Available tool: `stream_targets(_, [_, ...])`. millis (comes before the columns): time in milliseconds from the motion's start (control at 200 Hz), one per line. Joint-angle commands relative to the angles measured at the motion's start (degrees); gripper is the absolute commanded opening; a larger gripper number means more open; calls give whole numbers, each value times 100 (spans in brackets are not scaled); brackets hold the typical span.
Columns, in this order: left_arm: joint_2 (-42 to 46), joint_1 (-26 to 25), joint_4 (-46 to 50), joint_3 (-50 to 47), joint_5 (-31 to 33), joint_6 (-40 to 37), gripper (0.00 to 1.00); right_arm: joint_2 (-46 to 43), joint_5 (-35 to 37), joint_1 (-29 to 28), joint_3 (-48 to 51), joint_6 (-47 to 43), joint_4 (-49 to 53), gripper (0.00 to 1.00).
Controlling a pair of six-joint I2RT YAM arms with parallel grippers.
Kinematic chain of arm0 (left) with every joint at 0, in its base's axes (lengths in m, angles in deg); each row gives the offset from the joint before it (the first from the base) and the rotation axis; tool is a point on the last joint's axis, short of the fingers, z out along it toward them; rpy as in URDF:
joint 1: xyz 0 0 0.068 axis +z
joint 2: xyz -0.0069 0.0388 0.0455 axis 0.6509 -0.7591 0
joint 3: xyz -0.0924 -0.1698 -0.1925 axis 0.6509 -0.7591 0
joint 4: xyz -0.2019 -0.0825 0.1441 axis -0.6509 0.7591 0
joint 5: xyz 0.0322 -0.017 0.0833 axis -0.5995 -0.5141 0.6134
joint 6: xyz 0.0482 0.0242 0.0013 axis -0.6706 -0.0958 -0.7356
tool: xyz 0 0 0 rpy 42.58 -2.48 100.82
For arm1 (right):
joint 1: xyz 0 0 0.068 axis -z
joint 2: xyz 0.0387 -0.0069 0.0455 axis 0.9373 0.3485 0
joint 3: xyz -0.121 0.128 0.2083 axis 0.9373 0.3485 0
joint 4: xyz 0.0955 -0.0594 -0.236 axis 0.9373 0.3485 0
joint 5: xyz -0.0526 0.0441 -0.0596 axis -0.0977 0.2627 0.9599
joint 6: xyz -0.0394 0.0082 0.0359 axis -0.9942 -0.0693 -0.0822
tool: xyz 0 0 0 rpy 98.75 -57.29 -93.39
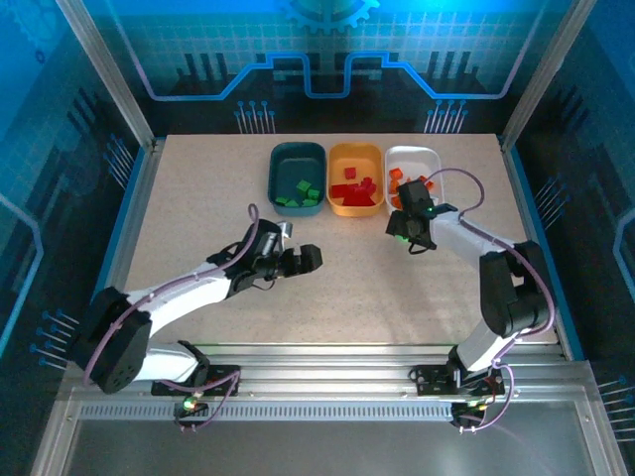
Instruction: Sort the legos into containers by color
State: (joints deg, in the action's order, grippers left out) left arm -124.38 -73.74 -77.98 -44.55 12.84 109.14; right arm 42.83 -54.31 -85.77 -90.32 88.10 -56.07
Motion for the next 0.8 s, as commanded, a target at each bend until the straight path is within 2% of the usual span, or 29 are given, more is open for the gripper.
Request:
stream_targets(0, [-246,-25,-112,298,-32,48,99,322,-502,195,-127,23,-248,84])
stream_targets(355, [-191,-27,25,328,23,73,99,1095,-848,236,-526,24,-487,77])
stream_targets(480, [-98,-27,141,292,73,6,99,1236,-809,249,-667,29,-430,71])
stream_targets(795, [50,-23,550,627,186,-254,99,1145,-762,263,-462,-19,-556,41])
